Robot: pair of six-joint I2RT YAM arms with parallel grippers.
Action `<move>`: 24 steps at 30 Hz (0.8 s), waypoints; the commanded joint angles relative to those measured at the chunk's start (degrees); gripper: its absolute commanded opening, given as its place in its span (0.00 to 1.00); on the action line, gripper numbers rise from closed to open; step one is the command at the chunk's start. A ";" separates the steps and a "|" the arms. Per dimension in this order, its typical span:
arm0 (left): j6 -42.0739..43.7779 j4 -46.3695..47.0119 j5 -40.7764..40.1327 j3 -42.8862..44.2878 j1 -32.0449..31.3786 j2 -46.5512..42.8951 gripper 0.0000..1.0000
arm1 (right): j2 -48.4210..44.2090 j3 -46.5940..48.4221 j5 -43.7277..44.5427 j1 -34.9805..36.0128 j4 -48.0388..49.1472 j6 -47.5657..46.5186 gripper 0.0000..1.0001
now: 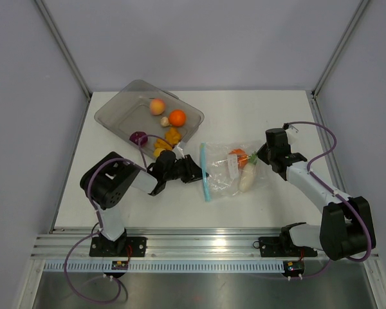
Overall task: Open the zip-top bag and remove the fake food
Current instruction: Pick up the fake vegetable from the zipper food storage bag.
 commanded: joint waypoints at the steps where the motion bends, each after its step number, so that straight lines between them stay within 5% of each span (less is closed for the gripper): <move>1: -1.29 7.30 1.55 0.32 -1.16 1.38 0.24 | -1.49 0.62 -0.15 -0.42 1.52 0.26 0.00; 9: -4.02 11.73 2.53 -0.82 -2.57 1.21 0.25 | -1.49 0.62 -0.32 -0.33 1.79 0.35 0.00; 15: 3.60 -0.20 -1.16 1.98 -2.31 -3.10 0.25 | -1.14 0.62 -0.50 -0.42 1.79 0.35 0.00; 24: 8.36 -6.10 -2.66 5.59 0.77 -1.43 0.25 | -1.40 0.44 -0.94 -0.33 2.05 0.35 0.00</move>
